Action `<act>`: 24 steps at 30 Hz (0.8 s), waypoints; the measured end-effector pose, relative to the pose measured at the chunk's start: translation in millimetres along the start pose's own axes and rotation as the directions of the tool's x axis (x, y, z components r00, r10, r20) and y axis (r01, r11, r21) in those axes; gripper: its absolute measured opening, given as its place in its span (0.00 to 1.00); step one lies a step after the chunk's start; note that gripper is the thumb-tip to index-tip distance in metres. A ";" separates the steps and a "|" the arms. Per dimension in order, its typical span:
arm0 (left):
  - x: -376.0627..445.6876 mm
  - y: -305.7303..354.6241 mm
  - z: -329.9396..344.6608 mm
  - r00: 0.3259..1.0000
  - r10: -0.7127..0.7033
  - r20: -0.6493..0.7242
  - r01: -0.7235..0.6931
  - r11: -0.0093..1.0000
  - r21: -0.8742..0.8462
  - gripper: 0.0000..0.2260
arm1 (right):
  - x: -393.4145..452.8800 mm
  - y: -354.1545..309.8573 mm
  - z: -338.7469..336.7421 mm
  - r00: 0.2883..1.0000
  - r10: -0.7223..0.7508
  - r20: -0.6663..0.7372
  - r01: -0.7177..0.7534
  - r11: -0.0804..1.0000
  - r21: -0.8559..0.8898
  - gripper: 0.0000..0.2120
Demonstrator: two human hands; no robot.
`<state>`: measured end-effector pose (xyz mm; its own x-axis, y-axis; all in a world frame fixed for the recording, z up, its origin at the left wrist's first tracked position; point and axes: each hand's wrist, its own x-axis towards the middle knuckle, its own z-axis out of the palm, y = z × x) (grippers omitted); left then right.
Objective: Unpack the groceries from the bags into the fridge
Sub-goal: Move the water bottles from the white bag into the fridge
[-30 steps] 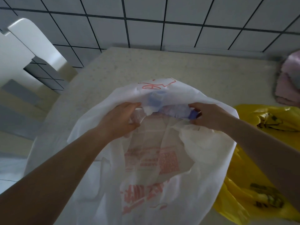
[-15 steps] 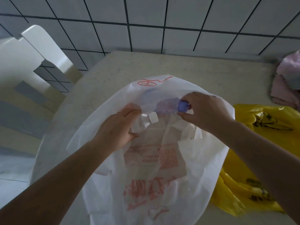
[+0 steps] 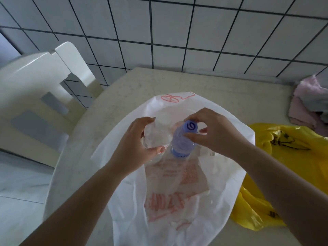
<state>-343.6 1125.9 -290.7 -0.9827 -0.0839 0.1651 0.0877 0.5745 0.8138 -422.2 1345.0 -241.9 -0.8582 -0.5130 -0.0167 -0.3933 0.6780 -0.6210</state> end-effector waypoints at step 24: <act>-59.4 24.2 -19.1 0.969 -0.234 -0.078 0.210 0.949 -0.234 0.29 | -55.7 -37.3 42.5 0.961 0.241 -0.135 -0.164 0.893 0.419 0.31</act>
<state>-280.0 1129.2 -270.2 -0.9601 -0.2793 0.0133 -0.0850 0.3368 0.9377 -345.7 1325.9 -251.1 -0.9641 -0.2588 -0.0594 -0.0717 0.4692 -0.8802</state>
